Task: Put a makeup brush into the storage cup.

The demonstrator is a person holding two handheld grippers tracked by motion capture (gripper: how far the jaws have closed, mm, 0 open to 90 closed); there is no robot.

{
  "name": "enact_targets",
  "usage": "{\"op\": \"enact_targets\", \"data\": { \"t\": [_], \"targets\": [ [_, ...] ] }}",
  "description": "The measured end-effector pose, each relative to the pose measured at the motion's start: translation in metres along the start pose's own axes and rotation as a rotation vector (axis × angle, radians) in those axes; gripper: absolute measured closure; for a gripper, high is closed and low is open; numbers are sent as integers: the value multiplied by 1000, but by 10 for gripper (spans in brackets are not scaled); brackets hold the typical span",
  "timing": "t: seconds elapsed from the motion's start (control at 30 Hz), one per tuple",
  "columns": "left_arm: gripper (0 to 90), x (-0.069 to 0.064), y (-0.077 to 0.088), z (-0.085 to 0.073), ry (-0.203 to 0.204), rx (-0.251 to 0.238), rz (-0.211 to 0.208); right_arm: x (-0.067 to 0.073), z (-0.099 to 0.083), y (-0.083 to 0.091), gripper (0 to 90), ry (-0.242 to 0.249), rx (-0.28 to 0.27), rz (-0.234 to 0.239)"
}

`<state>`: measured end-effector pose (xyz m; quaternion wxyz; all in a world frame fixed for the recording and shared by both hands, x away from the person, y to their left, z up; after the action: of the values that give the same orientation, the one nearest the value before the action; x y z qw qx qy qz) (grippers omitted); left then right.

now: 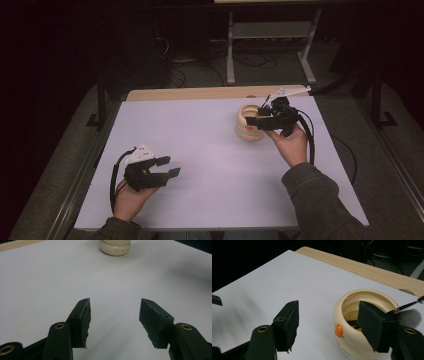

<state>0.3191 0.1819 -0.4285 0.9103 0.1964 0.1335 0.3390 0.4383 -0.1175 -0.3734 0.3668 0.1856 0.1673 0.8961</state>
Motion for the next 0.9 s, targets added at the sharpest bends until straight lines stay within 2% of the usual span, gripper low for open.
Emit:
{"op": "enact_targets", "data": {
  "t": [0.33, 0.5, 0.9],
  "targets": [
    [406, 1, 1, 0, 2, 0, 4, 5, -6, 4, 308, 26, 2, 4],
    [403, 2, 1, 0, 4, -3, 10, 7, -12, 7, 301, 11, 3, 6],
    [395, 3, 1, 0, -1, 1, 13, 8, -24, 10, 272, 36, 11, -3]
  ]
}}
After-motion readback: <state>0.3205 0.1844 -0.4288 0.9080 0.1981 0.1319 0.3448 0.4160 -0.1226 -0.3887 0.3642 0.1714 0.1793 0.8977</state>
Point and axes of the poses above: each handheld gripper's, and its own axes: y roughly backward along the jaws, z roughly out of its top, x roughly to its left, the point moved 8 cm from there along -y, roughly forward along the jaws, and after that the axes turned 7 degrees about -x, right-handed, at the moved point
